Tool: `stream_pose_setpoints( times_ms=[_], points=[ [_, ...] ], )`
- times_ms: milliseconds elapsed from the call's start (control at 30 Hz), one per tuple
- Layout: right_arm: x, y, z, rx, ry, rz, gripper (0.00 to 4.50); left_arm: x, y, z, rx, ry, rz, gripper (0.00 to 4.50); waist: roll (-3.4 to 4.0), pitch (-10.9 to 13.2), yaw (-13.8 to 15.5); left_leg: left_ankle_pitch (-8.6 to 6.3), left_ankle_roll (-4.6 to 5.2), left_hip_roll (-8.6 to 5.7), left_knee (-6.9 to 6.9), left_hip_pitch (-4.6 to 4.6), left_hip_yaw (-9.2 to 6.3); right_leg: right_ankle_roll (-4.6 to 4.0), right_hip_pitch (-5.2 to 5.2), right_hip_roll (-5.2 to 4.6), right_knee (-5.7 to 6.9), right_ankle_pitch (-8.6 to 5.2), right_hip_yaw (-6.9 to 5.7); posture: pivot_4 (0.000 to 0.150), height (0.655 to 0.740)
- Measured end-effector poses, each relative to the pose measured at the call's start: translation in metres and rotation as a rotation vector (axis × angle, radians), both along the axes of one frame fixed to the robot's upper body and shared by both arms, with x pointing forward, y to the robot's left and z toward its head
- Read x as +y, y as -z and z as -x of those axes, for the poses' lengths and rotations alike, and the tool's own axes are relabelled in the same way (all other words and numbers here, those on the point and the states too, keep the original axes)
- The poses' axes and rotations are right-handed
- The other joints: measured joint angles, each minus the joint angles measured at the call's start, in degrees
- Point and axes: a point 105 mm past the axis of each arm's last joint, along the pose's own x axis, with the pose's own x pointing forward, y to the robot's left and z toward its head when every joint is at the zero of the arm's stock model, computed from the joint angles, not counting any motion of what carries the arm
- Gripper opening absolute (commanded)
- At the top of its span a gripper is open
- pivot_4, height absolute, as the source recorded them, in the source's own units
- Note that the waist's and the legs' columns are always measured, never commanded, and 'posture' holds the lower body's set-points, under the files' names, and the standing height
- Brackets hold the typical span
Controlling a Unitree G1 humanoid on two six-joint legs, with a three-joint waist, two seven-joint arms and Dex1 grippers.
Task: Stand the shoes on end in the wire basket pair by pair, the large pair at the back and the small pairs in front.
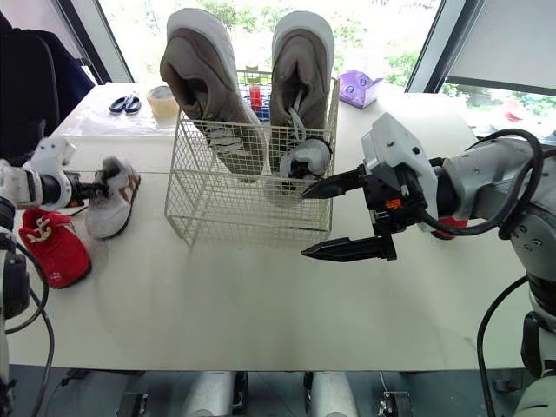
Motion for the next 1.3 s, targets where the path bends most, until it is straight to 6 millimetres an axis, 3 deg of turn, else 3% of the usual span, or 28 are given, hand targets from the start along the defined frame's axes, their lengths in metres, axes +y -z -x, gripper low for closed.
stream_pose_setpoints(
  times_ms=[100, 167, 267, 400, 500, 567, 633, 800, 1067, 1300],
  points=[
    [-0.005, -0.014, -0.008, -0.037, 0.050, -0.040, 4.50, -0.012, -0.074, 0.006, -0.291, 0.017, 0.037, 0.06, -0.08, 0.0, -0.3, 0.00, 0.00, -0.01, 0.00, -0.02, 0.08, 0.05, 0.01, -0.12, -0.07, 0.03, 0.05, 0.150, 0.6552],
    [-0.008, -0.022, -0.013, -0.055, 0.079, -0.064, 4.50, -0.025, -0.119, 0.028, -0.529, 0.041, 0.017, 0.06, 0.02, 0.0, -0.8, -0.03, 0.04, -0.04, -0.05, 0.13, 0.20, 0.19, 0.10, -0.27, -0.08, 0.10, 0.07, 0.150, 0.6552],
    [-0.011, -0.029, -0.019, -0.047, 0.101, -0.098, 4.50, -0.062, -0.144, 0.070, -0.847, 0.109, 0.029, 0.06, 0.06, 0.0, -1.2, -0.02, 0.03, -0.09, -0.07, 0.17, 0.23, 0.36, 0.12, -0.35, -0.01, 0.17, 0.05, 0.150, 0.6552],
    [-0.008, -0.034, -0.024, -0.039, 0.083, -0.119, 4.50, -0.087, -0.153, 0.107, -1.046, 0.077, 0.040, 0.06, 0.02, 0.0, -1.3, 0.01, -0.02, -0.08, 0.07, 0.24, 0.08, 0.34, 0.26, -0.20, 0.04, 0.22, 0.01, 0.150, 0.6552],
    [-0.004, -0.028, -0.033, -0.011, 0.052, -0.118, 4.50, -0.119, -0.145, 0.125, -1.124, 0.071, 0.023, 0.06, 0.03, 0.0, -1.3, 0.00, -0.01, -0.09, 0.05, 1.01, 0.15, 0.25, 1.02, -0.19, -0.07, 0.16, 0.06, 0.150, 0.6552],
    [0.001, -0.022, -0.038, -0.005, 0.026, -0.102, 4.50, -0.145, -0.133, 0.125, -1.101, 0.139, -0.011, 0.06, 0.00, 0.0, -1.1, 0.01, -0.02, -0.09, 0.13, 1.03, 0.12, 0.03, 1.09, -0.12, -0.07, 0.12, 0.08, 0.150, 0.6552],
    [0.002, -0.016, -0.041, 0.004, 0.021, -0.085, 4.50, -0.159, -0.127, 0.123, -1.090, 0.176, -0.014, 0.06, 0.01, 0.0, -1.0, 0.01, -0.02, -0.04, 0.27, 1.01, 0.09, -0.03, 1.08, -0.04, 0.00, 0.15, 0.09, 0.150, 0.6552],
    [0.000, -0.019, -0.042, -0.002, 0.022, -0.075, 4.50, -0.174, -0.108, 0.113, -1.075, 0.180, 0.061, 0.06, 0.03, 0.0, -1.1, 0.00, -0.01, -0.03, 0.30, 0.91, 0.09, -0.03, 0.99, -0.01, 0.02, 0.16, 0.12, 0.150, 0.6552],
    [-0.008, -0.017, -0.034, 0.026, 0.062, -0.055, 4.50, -0.174, -0.080, 0.080, -1.057, 0.084, 0.066, 0.06, 0.03, 0.0, -0.6, 0.00, -0.01, -0.03, 0.33, 0.89, 0.11, -0.04, 0.97, -0.01, 0.00, 0.16, 0.12, 0.150, 0.6552],
    [-0.011, -0.019, -0.022, 0.045, 0.112, -0.058, 4.50, -0.192, -0.069, 0.064, -1.125, 0.106, 0.041, 0.06, 0.05, 0.0, 0.5, 0.00, 0.00, -0.03, 0.40, 0.88, 0.12, -0.05, 1.00, -0.01, 0.00, 0.15, 0.12, 0.150, 0.6552]
  ],
)
